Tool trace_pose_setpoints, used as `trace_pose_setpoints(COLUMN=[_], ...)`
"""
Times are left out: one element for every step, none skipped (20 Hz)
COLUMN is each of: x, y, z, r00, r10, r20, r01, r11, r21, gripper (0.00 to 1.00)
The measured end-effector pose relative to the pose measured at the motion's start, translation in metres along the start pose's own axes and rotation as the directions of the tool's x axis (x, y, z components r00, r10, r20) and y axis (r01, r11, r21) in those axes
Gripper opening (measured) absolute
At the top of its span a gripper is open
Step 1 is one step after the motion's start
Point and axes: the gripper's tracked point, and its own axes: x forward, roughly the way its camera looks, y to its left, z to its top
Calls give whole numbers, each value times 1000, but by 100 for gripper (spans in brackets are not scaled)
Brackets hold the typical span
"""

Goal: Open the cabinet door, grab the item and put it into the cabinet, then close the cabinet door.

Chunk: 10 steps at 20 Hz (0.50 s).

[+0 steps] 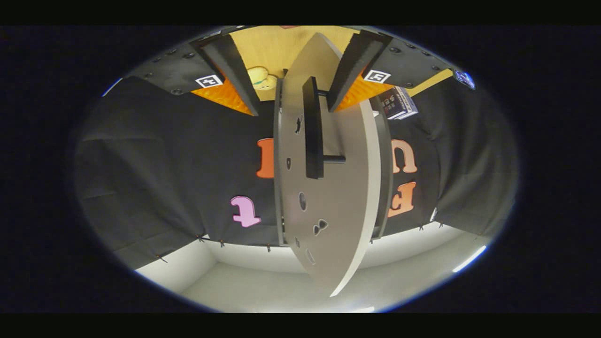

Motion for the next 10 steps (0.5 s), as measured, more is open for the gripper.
trace_pose_setpoints(x=[5,12,18,26,31,36,40,43,45,48], y=[14,29,43,57,70,83,96,109,119,127], z=[-2,-5,-6,-6,-8,-9,-11,-13,-16,-17], r00=[1000,1000,999,999,998,996,995,992,990,988], r10=[9,22,36,49,67,84,103,121,139,153], r20=[1,0,5,5,2,-3,-8,-15,-24,-28], r01=[-9,-22,-36,-49,-67,-84,-103,-121,-139,-153], r11=[1000,1000,999,999,998,996,995,993,990,988], r21=[9,20,26,23,16,14,11,7,5,5], gripper=[95,95,95,95,95,95,95,95,95,95])
